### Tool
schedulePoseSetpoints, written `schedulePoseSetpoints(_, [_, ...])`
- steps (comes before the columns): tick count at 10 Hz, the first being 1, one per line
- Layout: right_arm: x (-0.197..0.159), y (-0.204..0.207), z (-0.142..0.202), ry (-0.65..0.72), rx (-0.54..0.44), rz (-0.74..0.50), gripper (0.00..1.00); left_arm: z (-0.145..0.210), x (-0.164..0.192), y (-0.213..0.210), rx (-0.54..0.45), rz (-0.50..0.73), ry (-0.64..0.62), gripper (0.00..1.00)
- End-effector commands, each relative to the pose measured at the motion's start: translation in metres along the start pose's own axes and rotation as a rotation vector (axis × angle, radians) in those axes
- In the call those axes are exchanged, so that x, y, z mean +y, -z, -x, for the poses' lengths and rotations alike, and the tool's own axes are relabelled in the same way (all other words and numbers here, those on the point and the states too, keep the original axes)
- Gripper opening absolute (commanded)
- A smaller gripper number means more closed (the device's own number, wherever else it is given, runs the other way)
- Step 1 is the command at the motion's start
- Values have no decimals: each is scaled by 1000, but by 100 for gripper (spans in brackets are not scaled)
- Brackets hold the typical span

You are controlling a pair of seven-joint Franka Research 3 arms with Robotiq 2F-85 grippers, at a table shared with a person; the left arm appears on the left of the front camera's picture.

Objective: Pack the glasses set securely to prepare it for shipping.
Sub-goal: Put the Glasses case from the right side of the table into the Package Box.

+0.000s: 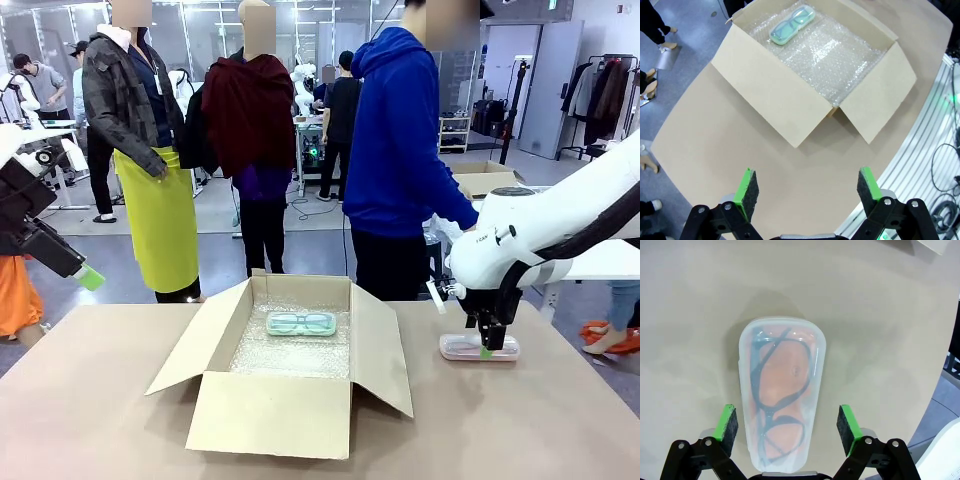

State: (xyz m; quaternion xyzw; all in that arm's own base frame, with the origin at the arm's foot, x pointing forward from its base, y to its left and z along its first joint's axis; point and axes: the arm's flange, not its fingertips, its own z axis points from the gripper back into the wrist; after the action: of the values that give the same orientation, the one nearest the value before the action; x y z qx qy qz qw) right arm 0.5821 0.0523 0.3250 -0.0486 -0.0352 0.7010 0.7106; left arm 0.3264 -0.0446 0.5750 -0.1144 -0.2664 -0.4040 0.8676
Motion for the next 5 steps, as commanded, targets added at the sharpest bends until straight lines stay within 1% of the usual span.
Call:
schedulePoseSetpoints(1, [6, 3, 0, 37, -14, 7, 97, 0, 1, -3, -10, 9, 9, 100])
schedulePoseSetpoints(2, [5, 5, 0, 41, -14, -4, 93, 0, 1, -3, -10, 9, 9, 100])
schedulePoseSetpoints(4, [5, 9, 3, 57, -40, -25, 78, 0, 1, -3, -10, 9, 9, 100])
schedulePoseSetpoints(5, [6, 9, 3, 61, -45, -26, 68, 0, 1, -3, -10, 9, 9, 100])
